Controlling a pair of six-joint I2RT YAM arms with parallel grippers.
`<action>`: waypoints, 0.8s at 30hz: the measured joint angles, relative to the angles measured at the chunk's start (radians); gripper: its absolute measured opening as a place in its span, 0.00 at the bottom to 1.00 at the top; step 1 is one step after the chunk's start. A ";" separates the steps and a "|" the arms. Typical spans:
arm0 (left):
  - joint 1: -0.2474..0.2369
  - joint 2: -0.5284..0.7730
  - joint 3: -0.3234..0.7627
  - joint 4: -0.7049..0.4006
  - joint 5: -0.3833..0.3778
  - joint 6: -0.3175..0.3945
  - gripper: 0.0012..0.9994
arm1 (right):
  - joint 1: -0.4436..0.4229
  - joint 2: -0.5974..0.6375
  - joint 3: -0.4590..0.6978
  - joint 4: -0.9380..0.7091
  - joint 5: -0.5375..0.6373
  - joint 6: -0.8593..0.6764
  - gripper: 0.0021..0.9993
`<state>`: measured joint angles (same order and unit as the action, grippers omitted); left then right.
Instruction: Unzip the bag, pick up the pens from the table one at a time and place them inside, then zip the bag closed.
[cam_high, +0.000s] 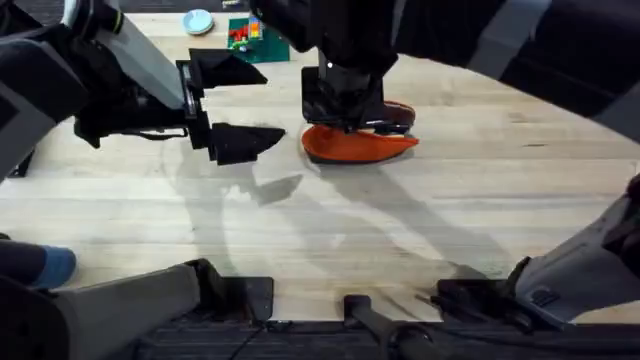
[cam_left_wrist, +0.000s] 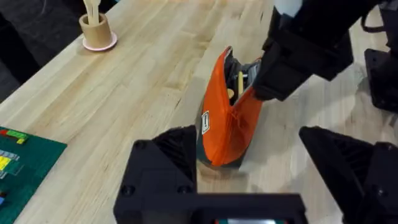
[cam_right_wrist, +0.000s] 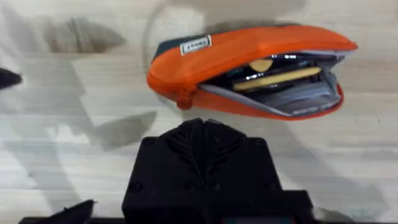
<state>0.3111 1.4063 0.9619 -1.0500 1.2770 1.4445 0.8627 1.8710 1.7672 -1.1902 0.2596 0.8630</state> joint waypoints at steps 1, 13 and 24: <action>0.000 0.000 0.000 0.000 0.001 0.000 1.00 | 0.000 0.000 0.000 -0.011 -0.006 -0.001 0.03; 0.000 0.000 0.000 0.000 0.003 0.000 0.99 | -0.008 -0.045 0.082 -0.146 -0.021 -0.082 0.03; 0.000 0.000 0.000 0.000 0.003 0.000 1.00 | -0.068 -0.174 0.097 -0.188 -0.021 -0.171 0.03</action>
<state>0.3111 1.4063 0.9619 -1.0496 1.2797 1.4441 0.7944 1.6969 1.8637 -1.3778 0.2387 0.6915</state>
